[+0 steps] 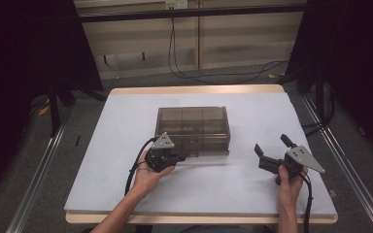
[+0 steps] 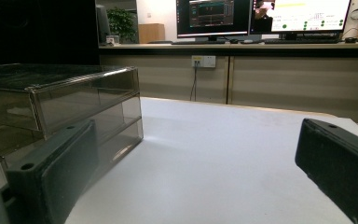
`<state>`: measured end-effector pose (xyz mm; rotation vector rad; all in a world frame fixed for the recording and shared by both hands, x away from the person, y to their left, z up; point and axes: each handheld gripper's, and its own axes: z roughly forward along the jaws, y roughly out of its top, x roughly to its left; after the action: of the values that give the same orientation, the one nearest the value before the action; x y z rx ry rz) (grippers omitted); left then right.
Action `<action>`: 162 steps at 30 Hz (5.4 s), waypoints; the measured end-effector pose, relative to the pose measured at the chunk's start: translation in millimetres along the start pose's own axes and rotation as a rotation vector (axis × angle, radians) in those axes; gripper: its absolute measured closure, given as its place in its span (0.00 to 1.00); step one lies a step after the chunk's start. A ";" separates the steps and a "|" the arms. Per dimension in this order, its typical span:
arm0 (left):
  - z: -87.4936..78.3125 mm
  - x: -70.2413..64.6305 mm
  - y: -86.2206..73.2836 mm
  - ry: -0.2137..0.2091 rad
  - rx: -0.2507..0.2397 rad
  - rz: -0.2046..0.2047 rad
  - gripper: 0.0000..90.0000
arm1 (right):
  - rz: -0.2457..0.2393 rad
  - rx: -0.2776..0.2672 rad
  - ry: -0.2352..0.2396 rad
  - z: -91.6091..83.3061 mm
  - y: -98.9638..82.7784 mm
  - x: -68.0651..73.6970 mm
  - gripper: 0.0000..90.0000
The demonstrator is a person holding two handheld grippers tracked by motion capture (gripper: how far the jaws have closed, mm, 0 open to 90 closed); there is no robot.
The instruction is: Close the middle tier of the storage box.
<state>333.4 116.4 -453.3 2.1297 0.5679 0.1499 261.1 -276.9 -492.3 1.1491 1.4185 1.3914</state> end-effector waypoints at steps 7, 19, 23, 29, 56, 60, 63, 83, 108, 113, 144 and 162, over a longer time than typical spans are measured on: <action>1.0 0.7 1.0 0.005 0.000 0.000 1.00 | 0.001 0.001 0.002 0.4 0.1 0.0 0.00; 2.1 2.1 0.8 0.014 -0.001 -0.004 1.00 | 0.004 0.004 -0.001 0.4 0.2 -0.4 0.00; 2.2 3.0 0.9 0.009 0.001 -0.001 1.00 | 0.003 0.002 0.002 0.6 0.1 -0.4 0.00; 2.8 4.7 1.0 0.014 0.004 0.000 1.00 | 0.000 0.001 0.002 0.8 0.1 -0.4 0.00; 5.7 8.5 6.6 0.028 0.002 -0.004 1.00 | 0.002 0.005 0.002 0.8 0.2 -0.2 0.00; 6.6 9.8 7.8 0.029 0.002 -0.003 1.00 | 0.001 0.006 0.002 0.8 0.2 -0.1 0.00; 6.3 10.3 9.0 0.035 0.015 -0.002 1.00 | 0.002 0.006 0.002 0.7 0.2 0.0 0.00; 9.1 13.7 9.6 0.049 0.013 -0.013 1.00 | 0.002 0.007 0.003 0.8 0.2 -0.1 0.00; 10.8 17.4 12.4 0.045 0.012 -0.010 1.00 | -0.004 0.007 0.006 0.6 0.1 -0.2 0.00; 6.1 17.1 6.9 0.038 0.016 -0.006 0.92 | -0.002 0.007 0.005 0.6 0.1 -0.2 0.00; -38.0 6.4 -6.7 0.079 -0.014 -0.036 0.12 | -0.004 0.009 0.004 0.5 0.2 0.3 0.00; -75.9 10.9 -34.8 0.093 -0.033 -0.057 0.03 | -0.007 0.007 0.003 0.5 0.2 0.2 0.00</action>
<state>307.6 195.0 -437.6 2.0808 0.6760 0.2255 261.5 -276.6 -492.1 1.1455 1.4294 1.3853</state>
